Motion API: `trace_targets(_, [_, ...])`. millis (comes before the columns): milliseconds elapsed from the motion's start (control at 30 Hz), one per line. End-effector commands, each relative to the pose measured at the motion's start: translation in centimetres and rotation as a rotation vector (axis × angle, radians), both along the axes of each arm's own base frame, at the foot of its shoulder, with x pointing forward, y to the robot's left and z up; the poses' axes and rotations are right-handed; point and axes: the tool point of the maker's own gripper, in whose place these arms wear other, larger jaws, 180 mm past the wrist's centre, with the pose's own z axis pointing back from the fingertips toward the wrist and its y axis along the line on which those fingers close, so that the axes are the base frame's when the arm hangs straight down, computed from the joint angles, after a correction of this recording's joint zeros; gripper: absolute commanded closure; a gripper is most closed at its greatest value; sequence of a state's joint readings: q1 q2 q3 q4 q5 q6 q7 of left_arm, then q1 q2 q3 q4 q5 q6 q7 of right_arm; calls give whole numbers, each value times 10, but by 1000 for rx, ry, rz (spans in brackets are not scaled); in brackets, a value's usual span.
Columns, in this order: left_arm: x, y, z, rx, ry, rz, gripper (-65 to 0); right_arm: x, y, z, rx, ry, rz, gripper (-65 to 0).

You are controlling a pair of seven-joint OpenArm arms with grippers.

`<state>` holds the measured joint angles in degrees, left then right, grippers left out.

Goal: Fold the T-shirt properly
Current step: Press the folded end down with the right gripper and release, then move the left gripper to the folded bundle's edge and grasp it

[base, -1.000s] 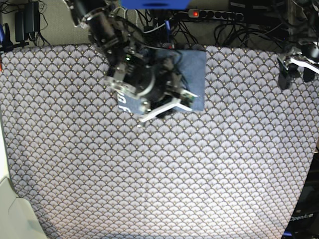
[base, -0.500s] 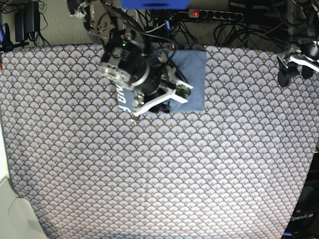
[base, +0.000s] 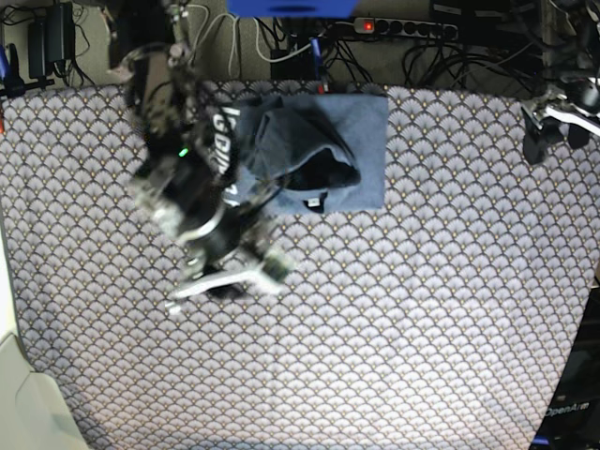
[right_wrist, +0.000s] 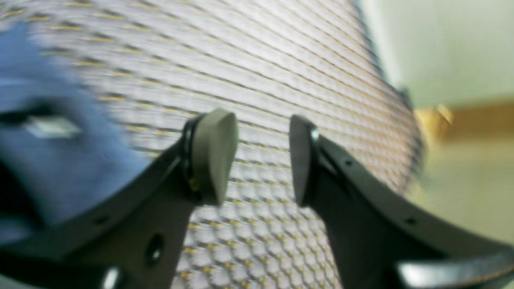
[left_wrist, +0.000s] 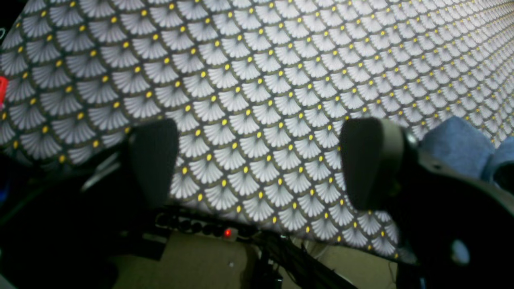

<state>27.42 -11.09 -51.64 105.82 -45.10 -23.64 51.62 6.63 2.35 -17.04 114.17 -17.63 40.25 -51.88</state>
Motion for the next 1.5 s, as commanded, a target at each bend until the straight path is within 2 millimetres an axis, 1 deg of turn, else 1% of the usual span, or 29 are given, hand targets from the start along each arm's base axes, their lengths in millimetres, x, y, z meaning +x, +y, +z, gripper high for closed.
trace_targets(0, [4, 3, 11, 18, -36, -7, -624, 5, -8, 10, 14, -31, -25, -261])
trace_targets(67, [3, 3, 10, 18, -34, -7, -624, 2, -37, -1, -6, -5, -90, -256])
trace_targets(100, [3, 3, 10, 18, -34, -7, -624, -2, -48, -8, -17, 10, -111, -245])
trace_targets(167, [4, 3, 11, 15, -39, -6, -624, -12, -65, -23, -39, 52, -146, -201])
trace_targets(267, [5, 2, 12, 13, -43, -7, -624, -37, -80, -50, -50, 136, -183, -95])
trace_targets(367, [10, 2, 14, 14, -51, -10, -624, -61, -79, -72, -52, 211, -184, 0])
trace_targets(433, [11, 2, 14, 17, -53, -9, -624, -73, -72, -81, -31, 247, -181, 0])
trace_targets(600, [11, 3, 15, 19, -56, -10, -624, -91, -51, -90, 46, 267, -140, 0])
trace_targets(767, [11, 3, 15, 19, -56, -10, -624, -108, -14, -95, 121, 297, -70, 0])
trace_targets(900, [11, 2, 15, 16, -55, -10, -624, -116, 25, -92, 142, 303, 42, 0])
trace_targets(967, [10, 2, 14, 14, -52, -11, -624, -120, 41, -89, 151, 302, 89, 0])
trace_targets(1033, [10, 2, 14, 13, -53, -11, -624, -114, 53, -81, 158, 279, 123, 0])
trace_targets(1100, [9, 1, 13, 11, -50, -10, -624, -113, 62, -83, 164, 286, 140, 0])
trace_targets(1267, [5, 1, 10, 11, -33, -13, -624, -112, 80, -97, 157, 327, 184, 0])
trace_targets(1367, [6, -1, 10, 9, -36, -17, -624, -107, 88, -107, 158, 354, 192, 0])
trace_targets(1467, [7, -6, 8, 2, -32, -33, -624, -106, 98, -116, 169, 385, 196, 0])
